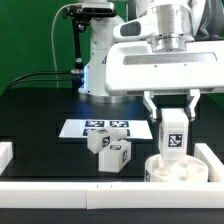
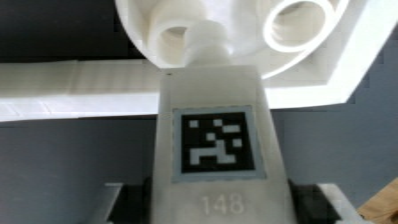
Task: Assemble stool
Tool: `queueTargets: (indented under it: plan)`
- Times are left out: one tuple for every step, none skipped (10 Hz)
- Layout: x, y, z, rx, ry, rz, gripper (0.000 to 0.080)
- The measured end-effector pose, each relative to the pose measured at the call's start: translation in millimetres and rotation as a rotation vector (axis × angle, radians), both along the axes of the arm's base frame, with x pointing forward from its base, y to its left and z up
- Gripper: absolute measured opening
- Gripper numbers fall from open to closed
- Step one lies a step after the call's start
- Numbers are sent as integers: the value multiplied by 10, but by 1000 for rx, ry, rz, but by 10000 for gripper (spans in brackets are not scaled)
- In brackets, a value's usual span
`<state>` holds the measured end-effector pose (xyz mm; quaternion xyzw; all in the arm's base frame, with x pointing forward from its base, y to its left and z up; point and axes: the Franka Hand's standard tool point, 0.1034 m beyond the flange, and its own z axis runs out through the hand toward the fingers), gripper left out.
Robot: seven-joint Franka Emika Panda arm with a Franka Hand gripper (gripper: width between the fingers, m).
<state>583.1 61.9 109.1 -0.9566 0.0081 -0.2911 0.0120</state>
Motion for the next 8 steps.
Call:
queueTargets:
  plan:
    - [11,-26,-18,-1,1,-4,334]
    - [17,-28,-38,-1,2,-5,334]
    - [20,-29,-52,-2,3,-5,334]
    - [13,-34,-80,-3,5,-5,334]
    - [-14,-25,-144,-4,16,-3,334]
    - [-16,-10,-153,-5,8,-2,334]
    - [-18,5,-156,-5,3,-3,334]
    - [-20,11,-158,-4,2,-6,334]
